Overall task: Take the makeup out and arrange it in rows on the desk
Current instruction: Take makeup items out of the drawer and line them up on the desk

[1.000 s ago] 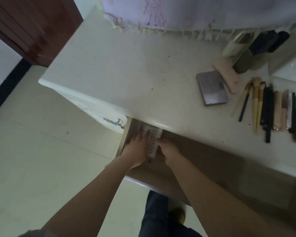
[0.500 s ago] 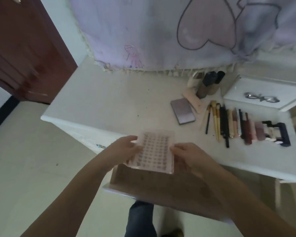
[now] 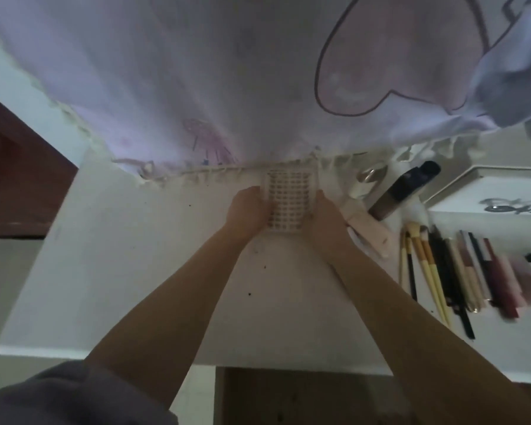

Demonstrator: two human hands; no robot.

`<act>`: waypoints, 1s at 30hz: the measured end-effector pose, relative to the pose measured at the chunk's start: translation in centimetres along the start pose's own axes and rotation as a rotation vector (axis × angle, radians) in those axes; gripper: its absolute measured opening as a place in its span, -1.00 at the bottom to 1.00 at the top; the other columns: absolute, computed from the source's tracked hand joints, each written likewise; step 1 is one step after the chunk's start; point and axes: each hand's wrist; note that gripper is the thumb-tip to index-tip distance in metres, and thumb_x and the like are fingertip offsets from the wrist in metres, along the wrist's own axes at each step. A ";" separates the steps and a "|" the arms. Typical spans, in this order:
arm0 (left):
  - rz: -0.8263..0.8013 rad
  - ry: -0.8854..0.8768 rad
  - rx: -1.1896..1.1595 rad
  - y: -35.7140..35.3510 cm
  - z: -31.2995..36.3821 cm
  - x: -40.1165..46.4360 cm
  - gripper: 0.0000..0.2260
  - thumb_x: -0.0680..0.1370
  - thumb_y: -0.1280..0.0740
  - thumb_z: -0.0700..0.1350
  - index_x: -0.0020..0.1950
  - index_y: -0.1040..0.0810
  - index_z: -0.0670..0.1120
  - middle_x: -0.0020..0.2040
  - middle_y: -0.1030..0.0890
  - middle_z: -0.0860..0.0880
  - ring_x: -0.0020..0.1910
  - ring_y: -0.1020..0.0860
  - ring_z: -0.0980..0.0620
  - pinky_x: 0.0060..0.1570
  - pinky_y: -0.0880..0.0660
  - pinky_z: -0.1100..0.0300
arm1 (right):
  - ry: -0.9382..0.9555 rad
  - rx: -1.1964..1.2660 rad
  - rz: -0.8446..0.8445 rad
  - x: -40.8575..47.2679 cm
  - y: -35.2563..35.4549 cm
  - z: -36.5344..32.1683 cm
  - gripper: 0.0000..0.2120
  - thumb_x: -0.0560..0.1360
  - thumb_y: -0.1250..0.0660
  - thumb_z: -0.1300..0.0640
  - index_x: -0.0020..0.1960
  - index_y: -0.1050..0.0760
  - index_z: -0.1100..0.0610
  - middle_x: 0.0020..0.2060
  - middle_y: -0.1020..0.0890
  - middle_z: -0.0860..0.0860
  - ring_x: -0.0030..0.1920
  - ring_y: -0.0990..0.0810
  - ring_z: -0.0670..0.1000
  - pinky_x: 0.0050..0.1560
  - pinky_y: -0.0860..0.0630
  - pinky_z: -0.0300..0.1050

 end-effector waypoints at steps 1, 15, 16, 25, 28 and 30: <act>0.008 -0.010 0.053 -0.3 -0.2 0.4 -0.62 0.55 -0.27 -0.04 0.30 -0.43 -0.21 0.17 -0.53 -0.18 0.14 -0.51 -0.14 0.17 -0.45 0.03 | 0.014 -0.056 0.018 0.3 -0.4 0.1 -0.55 0.56 -0.13 0.28 0.43 -0.17 0.34 0.37 -0.33 0.22 0.33 -0.36 0.14 0.15 -0.23 -0.26; 0.236 -0.159 0.142 -1.4 -1.8 -9.7 -0.58 0.57 -0.24 -0.06 0.40 -0.27 -0.14 0.23 -0.39 -0.18 0.20 -0.40 -0.14 0.08 -0.44 -0.02 | 0.279 0.082 0.195 -9.4 3.1 3.6 -0.62 0.59 -0.14 0.25 0.40 -0.34 0.16 0.39 -0.37 0.06 0.37 -0.32 -0.06 0.32 -0.16 -0.36; 0.261 -0.209 0.090 -2.2 -2.0 -12.2 -0.64 0.57 -0.25 -0.10 0.34 -0.34 -0.13 0.15 -0.43 -0.14 0.11 -0.44 -0.08 0.03 -0.46 0.03 | 0.292 0.176 0.178 -11.6 3.5 5.1 -0.69 0.59 -0.16 0.26 0.31 -0.44 0.14 0.27 -0.50 0.05 0.26 -0.45 -0.10 0.25 -0.30 -0.34; -0.270 0.107 -0.308 -14.9 -5.1 -32.2 -0.77 0.59 -0.19 -0.22 -0.21 -0.56 -0.16 -0.42 -0.51 0.03 -0.53 -0.45 0.27 -0.44 -0.39 0.44 | -0.442 0.691 -0.330 -29.8 3.4 24.5 -0.81 0.59 -0.19 0.25 -0.02 -0.57 0.24 -0.29 -0.69 0.07 -0.30 -0.67 -0.04 -0.36 -0.57 -0.20; -0.410 0.410 -0.466 -17.9 -6.0 -35.9 -0.71 0.59 -0.18 -0.17 -0.28 -0.57 -0.16 -0.41 -0.59 -0.06 -0.48 -0.54 0.13 -0.42 -0.49 0.29 | -0.708 0.877 -0.343 -32.7 3.7 29.3 -0.84 0.55 -0.23 0.28 -0.06 -0.54 0.35 -0.31 -0.67 0.19 -0.34 -0.68 0.08 -0.38 -0.60 -0.14; -0.474 0.584 -0.514 -19.2 -6.6 -37.2 -0.74 0.58 -0.18 -0.11 -0.14 -0.58 -0.21 -0.28 -0.66 -0.14 -0.32 -0.63 0.00 -0.23 -0.59 0.17 | -0.813 1.022 -0.222 -33.4 3.3 30.9 -0.85 0.57 -0.18 0.31 -0.09 -0.47 0.36 -0.27 -0.62 0.25 -0.32 -0.67 0.12 -0.30 -0.62 -0.03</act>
Point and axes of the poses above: each hand's wrist, its own x-axis towards the middle knuckle, its own y-axis out of the back of the hand, z = x × y
